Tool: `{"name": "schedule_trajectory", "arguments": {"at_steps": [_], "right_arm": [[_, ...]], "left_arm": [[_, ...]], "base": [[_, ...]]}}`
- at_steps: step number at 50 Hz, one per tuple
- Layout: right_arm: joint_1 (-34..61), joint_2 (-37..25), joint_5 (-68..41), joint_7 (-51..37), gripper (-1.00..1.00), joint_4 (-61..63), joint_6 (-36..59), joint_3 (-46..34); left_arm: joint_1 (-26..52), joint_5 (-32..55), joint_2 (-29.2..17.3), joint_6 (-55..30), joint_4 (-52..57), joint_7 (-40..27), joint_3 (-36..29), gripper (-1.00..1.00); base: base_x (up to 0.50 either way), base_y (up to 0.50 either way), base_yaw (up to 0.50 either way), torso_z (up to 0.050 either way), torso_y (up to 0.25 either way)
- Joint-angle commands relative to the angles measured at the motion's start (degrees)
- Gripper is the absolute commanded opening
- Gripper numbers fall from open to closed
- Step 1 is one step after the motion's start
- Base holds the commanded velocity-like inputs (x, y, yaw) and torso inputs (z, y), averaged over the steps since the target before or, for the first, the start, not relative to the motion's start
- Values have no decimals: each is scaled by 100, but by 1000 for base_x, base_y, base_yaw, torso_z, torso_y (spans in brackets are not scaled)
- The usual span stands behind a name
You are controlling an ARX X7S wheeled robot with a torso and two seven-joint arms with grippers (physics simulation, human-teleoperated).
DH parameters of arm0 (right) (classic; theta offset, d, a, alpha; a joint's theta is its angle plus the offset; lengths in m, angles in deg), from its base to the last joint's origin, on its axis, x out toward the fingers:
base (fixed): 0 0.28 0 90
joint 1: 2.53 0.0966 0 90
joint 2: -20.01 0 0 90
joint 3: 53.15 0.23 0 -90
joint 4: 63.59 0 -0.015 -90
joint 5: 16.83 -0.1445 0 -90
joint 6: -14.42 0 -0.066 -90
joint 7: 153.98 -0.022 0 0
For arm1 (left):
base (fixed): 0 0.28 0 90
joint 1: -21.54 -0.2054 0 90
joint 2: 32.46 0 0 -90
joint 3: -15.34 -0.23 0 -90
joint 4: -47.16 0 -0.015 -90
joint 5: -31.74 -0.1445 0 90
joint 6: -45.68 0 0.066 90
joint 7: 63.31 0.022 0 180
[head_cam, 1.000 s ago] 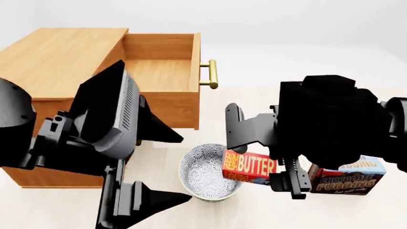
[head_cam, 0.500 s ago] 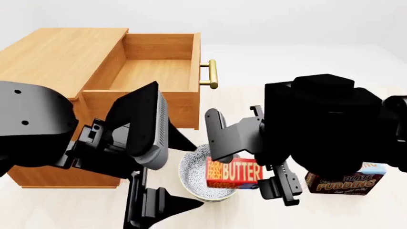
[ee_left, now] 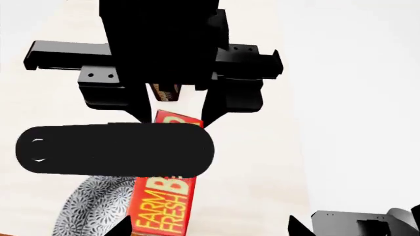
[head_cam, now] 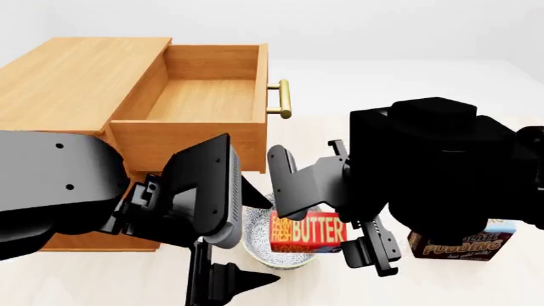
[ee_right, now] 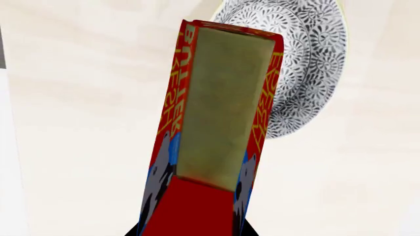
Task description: Put the butter at the back in the top drawer of the cabinet and close it.
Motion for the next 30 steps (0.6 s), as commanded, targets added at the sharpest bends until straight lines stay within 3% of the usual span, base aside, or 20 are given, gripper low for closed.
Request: {"name": "schedule_trajectory", "arguments": {"at_steps": [1, 30], "right_arm": [[104, 8, 122, -19, -100, -3, -69, 52], [110, 41, 126, -40, -100, 33, -108, 57]], "left_arm": [[-220, -292, 68, 223, -54, -5, -55, 100], [-531, -727, 339, 507, -367, -33, -162, 100]], "base": [[0, 0, 0, 0, 0], [0, 0, 0, 1, 1]]}}
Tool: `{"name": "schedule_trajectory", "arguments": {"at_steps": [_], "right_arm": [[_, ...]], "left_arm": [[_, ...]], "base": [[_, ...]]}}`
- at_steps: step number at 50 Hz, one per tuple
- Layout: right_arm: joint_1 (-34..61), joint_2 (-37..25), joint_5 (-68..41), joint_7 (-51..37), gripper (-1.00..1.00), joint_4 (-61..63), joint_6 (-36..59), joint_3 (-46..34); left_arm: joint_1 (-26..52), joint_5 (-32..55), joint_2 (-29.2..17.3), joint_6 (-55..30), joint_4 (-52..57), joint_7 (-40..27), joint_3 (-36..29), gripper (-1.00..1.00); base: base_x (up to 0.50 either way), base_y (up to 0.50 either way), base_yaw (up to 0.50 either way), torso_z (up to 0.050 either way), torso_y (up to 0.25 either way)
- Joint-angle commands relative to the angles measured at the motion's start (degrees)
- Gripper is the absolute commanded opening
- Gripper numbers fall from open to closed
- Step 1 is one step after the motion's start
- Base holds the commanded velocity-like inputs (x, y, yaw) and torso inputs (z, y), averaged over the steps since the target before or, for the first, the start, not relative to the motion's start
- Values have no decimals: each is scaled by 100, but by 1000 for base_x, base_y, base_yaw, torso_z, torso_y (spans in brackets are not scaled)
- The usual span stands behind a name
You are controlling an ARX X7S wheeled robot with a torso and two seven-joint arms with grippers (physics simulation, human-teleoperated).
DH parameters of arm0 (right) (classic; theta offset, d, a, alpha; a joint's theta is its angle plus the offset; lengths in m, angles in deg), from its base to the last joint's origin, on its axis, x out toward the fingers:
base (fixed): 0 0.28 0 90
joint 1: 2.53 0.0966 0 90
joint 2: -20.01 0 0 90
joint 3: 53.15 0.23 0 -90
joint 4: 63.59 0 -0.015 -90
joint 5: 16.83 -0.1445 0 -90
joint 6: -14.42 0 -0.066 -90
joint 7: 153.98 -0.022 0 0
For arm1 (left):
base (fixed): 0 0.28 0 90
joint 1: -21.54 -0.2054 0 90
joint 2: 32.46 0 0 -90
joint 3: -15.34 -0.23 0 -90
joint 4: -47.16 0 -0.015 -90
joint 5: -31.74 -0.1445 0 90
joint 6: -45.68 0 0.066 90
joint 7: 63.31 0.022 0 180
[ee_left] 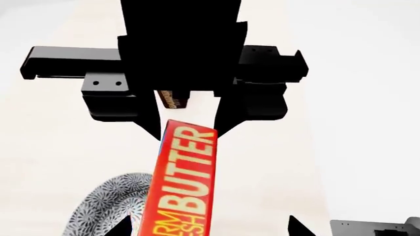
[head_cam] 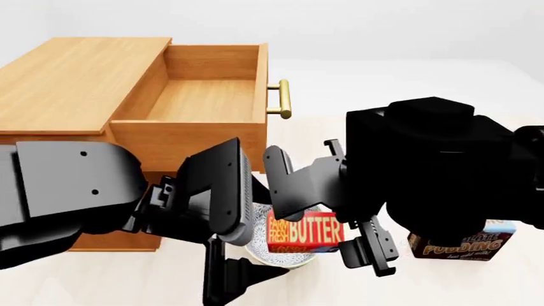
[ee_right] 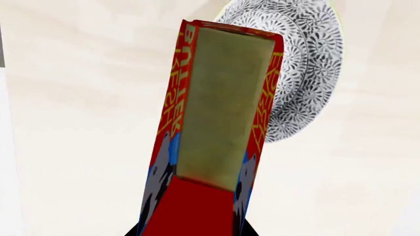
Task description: Put the butter at the back in the top drawer of the cabinet and close it.
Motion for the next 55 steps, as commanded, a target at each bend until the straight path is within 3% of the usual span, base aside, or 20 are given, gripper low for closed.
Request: {"name": "schedule_trajectory", "arguments": {"at_steps": [1, 55], "right_arm": [[99, -8, 115, -17, -100, 11, -63, 51], [158, -71, 85, -65, -100, 88, -88, 124]], "left_arm": [[-103, -242, 96, 35, -89, 20, -114, 100], [-566, -916, 359, 400, -708, 218, -381, 100]], "base": [[0, 0, 0, 0, 0], [0, 0, 0, 0, 1]]}}
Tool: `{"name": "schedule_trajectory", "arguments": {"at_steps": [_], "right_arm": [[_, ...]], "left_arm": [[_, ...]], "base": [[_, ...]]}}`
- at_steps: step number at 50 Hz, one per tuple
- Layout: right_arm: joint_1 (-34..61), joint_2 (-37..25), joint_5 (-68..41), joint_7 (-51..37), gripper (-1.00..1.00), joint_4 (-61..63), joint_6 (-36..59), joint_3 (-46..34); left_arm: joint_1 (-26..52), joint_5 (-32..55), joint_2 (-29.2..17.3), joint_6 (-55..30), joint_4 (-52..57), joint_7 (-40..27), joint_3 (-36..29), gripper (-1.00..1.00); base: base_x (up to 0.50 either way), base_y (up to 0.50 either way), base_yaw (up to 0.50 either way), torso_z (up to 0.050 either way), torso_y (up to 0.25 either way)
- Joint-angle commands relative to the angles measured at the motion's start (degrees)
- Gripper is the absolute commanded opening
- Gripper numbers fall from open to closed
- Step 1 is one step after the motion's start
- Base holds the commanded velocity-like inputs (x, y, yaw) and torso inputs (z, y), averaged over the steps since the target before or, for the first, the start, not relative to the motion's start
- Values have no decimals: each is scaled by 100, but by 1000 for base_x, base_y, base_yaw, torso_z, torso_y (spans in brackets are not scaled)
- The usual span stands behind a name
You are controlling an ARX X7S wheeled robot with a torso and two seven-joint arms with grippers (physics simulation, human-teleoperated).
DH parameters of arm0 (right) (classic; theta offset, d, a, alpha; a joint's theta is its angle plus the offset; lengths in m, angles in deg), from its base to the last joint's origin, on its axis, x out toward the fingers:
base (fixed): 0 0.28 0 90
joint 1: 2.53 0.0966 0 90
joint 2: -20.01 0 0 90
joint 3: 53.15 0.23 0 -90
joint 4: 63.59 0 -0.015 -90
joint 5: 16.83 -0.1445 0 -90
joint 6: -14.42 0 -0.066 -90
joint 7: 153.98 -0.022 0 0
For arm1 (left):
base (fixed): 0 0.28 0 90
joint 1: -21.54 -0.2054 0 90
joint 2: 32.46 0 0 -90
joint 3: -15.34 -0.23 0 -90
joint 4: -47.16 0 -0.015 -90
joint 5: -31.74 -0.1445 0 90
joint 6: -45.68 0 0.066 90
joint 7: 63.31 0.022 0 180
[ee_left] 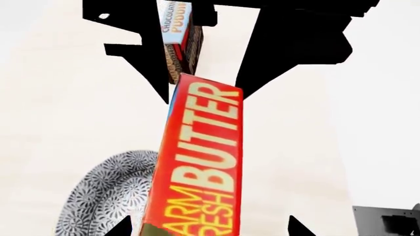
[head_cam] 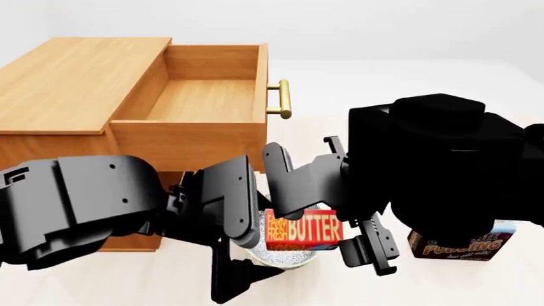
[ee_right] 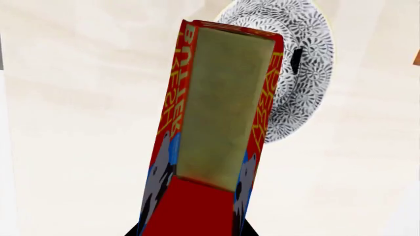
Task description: Put the butter at the back in the top drawer of the cabinet and close it.
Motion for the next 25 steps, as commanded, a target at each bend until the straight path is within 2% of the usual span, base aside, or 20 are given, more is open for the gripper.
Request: {"name": "schedule_trajectory", "arguments": {"at_steps": [1, 16, 17, 25], "right_arm": [[85, -5, 128, -11, -100, -15, -88, 47], [90, -13, 111, -15, -100, 25, -113, 73], [89, -13, 112, -15, -100, 22, -115, 70], [82, 6, 137, -20, -100, -13, -110, 32]], "left_arm": [[-110, -155, 52, 112, -122, 51, -53, 100], [-160, -160, 113, 217, -246, 14, 23, 100], [-166, -158, 111, 230, -245, 10, 32, -100], [-253, -228, 52, 406, -148, -153, 108, -100]], "base": [[0, 0, 0, 0, 0], [0, 0, 0, 1, 1], [0, 0, 0, 0, 10], [0, 0, 0, 0, 0]]}}
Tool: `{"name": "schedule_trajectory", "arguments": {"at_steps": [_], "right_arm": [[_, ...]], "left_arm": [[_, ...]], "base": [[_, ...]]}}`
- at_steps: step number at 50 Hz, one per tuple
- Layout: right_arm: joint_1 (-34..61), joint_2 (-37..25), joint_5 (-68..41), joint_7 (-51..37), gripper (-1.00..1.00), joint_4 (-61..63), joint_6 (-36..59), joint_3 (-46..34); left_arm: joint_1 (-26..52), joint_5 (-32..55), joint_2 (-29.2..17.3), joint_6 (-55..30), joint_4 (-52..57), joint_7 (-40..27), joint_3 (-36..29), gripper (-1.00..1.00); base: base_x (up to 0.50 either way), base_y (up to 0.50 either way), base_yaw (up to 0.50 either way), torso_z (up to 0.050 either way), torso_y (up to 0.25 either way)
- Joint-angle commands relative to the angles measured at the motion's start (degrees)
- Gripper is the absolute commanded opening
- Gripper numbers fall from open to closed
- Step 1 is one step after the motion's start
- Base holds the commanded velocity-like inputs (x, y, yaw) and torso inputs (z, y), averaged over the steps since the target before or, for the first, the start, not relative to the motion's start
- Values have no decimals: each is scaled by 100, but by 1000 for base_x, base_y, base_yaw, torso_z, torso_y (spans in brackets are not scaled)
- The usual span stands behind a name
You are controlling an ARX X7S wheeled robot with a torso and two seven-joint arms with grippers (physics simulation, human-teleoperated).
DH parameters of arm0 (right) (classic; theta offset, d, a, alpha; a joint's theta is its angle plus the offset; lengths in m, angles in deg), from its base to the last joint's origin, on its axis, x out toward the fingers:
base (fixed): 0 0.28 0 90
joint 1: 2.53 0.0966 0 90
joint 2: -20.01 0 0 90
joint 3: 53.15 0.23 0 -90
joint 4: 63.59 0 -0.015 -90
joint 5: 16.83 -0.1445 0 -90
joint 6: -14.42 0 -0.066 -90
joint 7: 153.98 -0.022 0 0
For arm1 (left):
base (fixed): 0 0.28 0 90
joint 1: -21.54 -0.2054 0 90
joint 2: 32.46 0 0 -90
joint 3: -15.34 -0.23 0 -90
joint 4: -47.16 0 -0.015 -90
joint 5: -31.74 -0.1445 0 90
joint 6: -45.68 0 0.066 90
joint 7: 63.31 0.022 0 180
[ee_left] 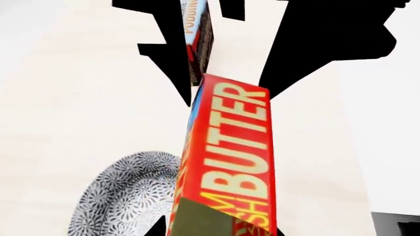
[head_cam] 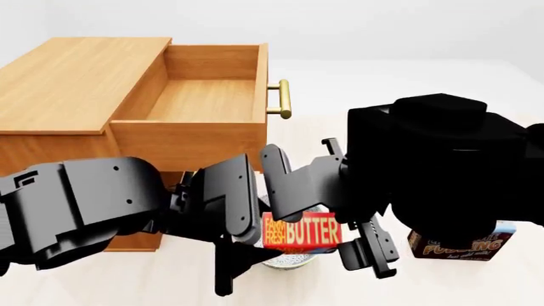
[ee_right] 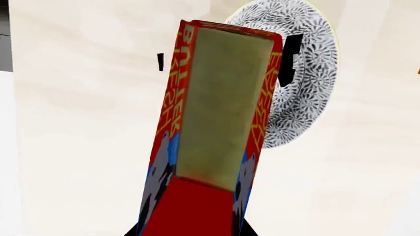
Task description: Put the butter at the back in the top drawer of the cabinet and close it.
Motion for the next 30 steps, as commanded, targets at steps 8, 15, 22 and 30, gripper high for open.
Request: {"name": "schedule_trajectory", "arguments": {"at_steps": [8, 15, 22, 30], "right_arm": [[65, 15, 230, -57, -100, -82, -82, -38], [27, 56, 215, -84, 100, -189, -46, 3], [18, 89, 182, -48, 100, -288, 16, -8], [-55, 41, 192, -64, 100, -421, 30, -52]], "left_arm": [[-94, 15, -16, 184, 74, -116, 127, -100], [-117, 6, -60, 247, 108, -121, 158, -100], [-118, 15, -87, 265, 66, -122, 189, -100], [-125, 36, -193, 293, -16, -120, 239, -100]], "base": [[0, 0, 0, 0, 0], [0, 0, 0, 1, 1], [0, 0, 0, 0, 0], [0, 0, 0, 0, 1]]}}
